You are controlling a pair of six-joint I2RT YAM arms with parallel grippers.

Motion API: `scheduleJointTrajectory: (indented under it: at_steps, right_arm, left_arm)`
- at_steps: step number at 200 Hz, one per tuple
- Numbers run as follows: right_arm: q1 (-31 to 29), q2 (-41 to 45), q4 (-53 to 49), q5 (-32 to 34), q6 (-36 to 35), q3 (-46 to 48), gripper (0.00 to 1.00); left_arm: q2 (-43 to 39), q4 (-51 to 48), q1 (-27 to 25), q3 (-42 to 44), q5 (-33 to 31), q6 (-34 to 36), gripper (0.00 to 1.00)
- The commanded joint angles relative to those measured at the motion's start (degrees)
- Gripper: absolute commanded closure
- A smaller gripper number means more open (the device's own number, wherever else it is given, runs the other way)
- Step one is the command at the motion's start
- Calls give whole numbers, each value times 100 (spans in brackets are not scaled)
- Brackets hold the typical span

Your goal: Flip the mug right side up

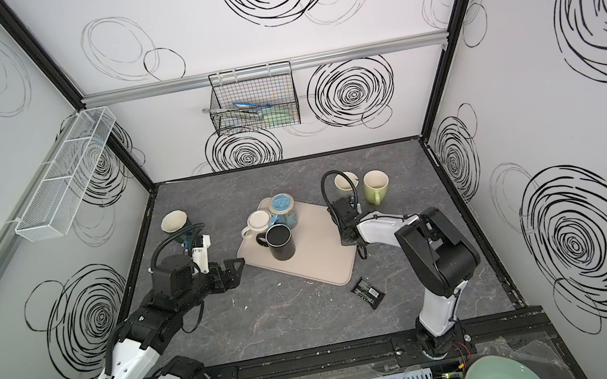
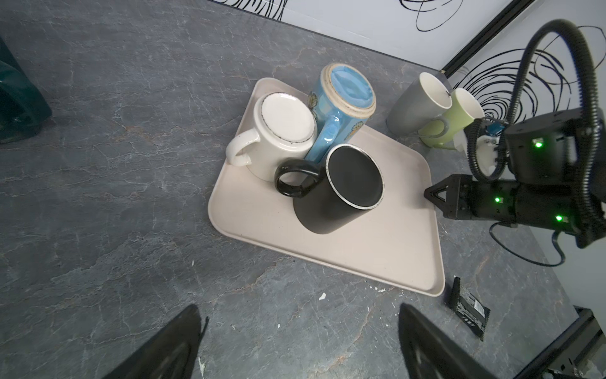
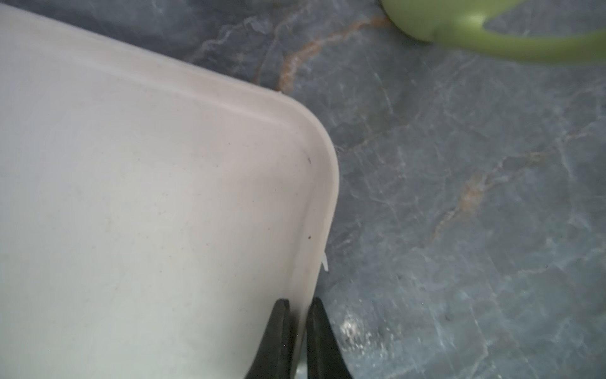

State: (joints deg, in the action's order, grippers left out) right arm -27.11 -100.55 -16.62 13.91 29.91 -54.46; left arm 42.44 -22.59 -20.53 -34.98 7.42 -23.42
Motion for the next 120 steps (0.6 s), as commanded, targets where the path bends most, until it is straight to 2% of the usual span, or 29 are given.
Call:
scheduleJointTrajectory:
  at_steps: [1,49,89,110,120]
  right_arm:
    - [-322,-239,-234,115,-629,-299,92]
    - [-417,-728,-160,211,-935,-949,92]
    - [-433,-805,-97,229,-1061,-1326,92]
    - [-426,-495,51,55,-1084,-1175,86]
    - [-426,-258,158,-66,-1102,-1016,76]
  left_arm:
    - [17,123,-38,27,-61,-5,4]
    - [186,114,-37,-8,-50,3,4]
    - [397,88,-33,-65,-31,30,4]
    - [620,58,-24,-138,58,64,4]
    - [733,33,-23,-196,92,98,4]
